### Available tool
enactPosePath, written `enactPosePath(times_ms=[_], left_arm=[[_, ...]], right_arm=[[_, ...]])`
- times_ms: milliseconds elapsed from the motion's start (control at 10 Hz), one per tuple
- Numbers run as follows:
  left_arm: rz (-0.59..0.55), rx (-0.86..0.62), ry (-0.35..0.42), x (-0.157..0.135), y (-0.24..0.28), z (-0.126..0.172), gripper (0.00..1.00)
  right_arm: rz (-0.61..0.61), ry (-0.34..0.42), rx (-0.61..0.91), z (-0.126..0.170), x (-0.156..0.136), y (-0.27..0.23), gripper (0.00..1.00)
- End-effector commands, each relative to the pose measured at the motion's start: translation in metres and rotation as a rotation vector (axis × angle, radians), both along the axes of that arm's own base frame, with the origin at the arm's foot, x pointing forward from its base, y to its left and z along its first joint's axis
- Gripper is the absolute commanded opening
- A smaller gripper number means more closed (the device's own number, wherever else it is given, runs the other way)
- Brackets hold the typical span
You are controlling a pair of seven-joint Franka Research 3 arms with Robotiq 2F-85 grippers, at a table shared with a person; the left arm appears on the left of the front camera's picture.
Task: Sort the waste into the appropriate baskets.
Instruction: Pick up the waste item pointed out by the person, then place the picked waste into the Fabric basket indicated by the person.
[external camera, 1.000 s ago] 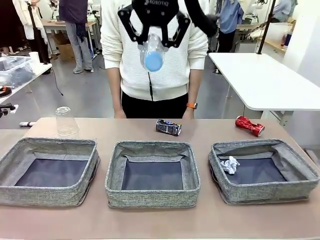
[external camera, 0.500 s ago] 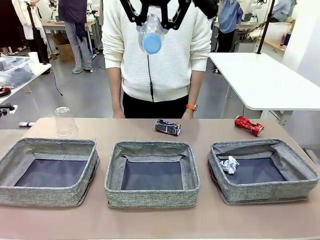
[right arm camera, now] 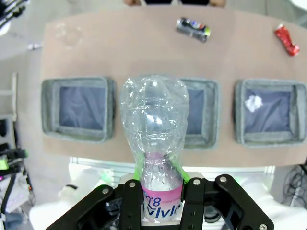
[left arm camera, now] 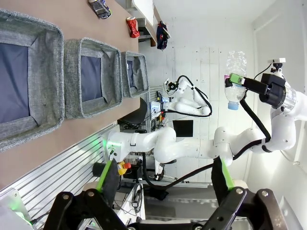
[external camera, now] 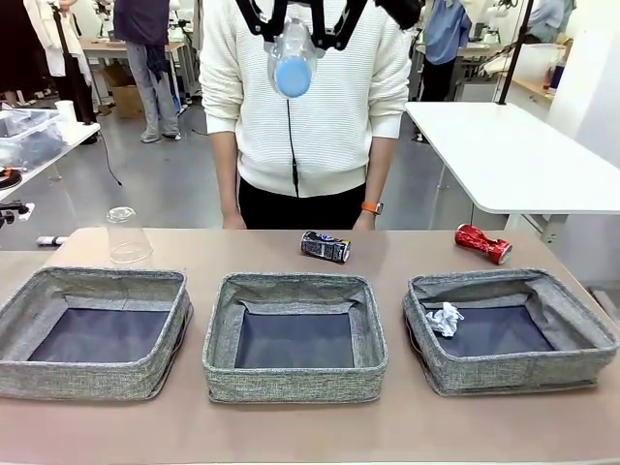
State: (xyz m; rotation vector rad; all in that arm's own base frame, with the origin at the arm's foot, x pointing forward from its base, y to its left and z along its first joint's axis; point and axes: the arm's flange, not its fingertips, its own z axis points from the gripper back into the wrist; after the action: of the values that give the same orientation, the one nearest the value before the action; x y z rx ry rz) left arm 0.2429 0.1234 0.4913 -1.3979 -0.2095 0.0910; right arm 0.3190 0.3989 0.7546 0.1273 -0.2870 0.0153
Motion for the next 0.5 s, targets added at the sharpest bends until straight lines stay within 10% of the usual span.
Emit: enactPosePath(times_ms=[0,400], left_arm=[[0.002,-0.022,-0.002,-0.0007,-0.0017,0.0032,1.0],[0.002,-0.022,-0.002,-0.0007,-0.0017,0.0032,1.0]], right_arm=[[0.01,0.006,0.0,-0.001,-0.0024,-0.0019,0.22],[0.01,0.006,0.0,-0.001,-0.0024,-0.0019,0.22]])
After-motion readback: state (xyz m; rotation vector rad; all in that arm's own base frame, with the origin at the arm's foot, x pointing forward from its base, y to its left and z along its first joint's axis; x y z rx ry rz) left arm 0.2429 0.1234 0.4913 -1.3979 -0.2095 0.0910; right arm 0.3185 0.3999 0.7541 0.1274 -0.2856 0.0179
